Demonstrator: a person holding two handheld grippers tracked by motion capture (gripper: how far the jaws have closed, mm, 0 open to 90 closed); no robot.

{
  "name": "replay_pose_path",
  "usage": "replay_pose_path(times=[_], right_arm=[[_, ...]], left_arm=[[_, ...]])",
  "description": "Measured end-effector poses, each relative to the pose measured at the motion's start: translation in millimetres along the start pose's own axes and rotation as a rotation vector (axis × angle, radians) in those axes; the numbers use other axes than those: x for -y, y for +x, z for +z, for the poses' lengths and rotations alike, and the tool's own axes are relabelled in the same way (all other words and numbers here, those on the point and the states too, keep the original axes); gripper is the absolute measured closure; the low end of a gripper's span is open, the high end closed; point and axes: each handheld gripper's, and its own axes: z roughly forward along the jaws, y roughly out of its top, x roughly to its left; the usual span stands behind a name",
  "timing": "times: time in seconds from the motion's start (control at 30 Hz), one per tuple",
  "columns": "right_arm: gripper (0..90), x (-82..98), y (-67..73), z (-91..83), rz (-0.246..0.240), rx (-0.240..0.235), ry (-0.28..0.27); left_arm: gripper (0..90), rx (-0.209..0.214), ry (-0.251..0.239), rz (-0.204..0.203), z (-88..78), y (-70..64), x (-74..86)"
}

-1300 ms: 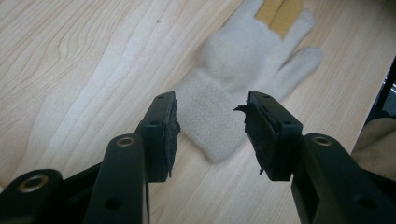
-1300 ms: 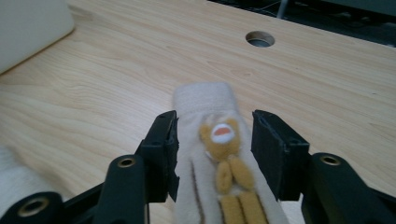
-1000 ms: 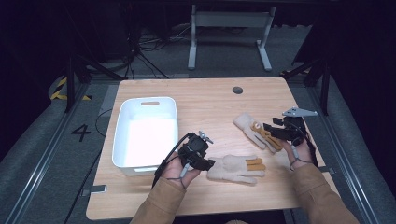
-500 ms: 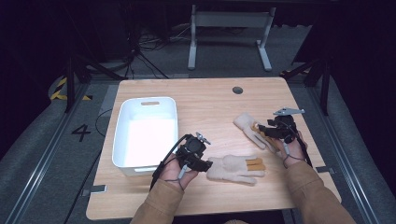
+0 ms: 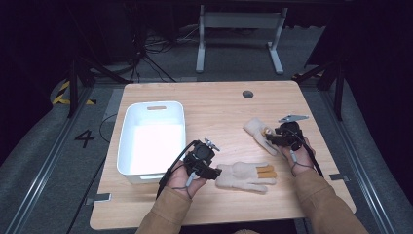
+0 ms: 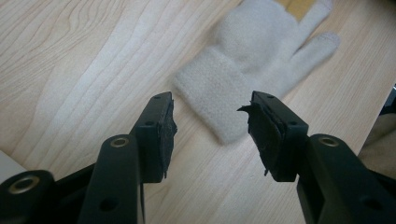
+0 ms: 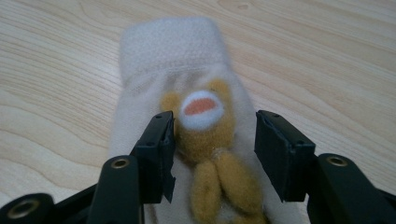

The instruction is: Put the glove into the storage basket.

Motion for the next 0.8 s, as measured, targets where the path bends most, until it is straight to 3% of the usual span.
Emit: replay_pose_path(times=[0.17, 0.3, 0.5, 0.8], right_arm=[[49.6, 2.5, 0.8, 7.3, 0.002, -0.024, 0.046], [59.2, 2.1, 1.1, 6.9, -0.001, -0.036, 0.048], [66.1, 0.6, 2.9, 4.3, -0.022, -0.051, 0.060], [68.1, -1.5, 3.1, -1.2, -0.035, -0.048, 0.044]], left_arm=[[50.9, 0.001, 0.005, 0.002, 0.3, -0.3, 0.0], [51.0, 0.001, 0.005, 0.002, 0.7, -0.1, 0.1], [50.6, 0.001, 0.004, 0.002, 0.4, 0.0, -0.1], [50.6, 0.002, 0.001, 0.001, -0.2, 0.3, 0.0]])
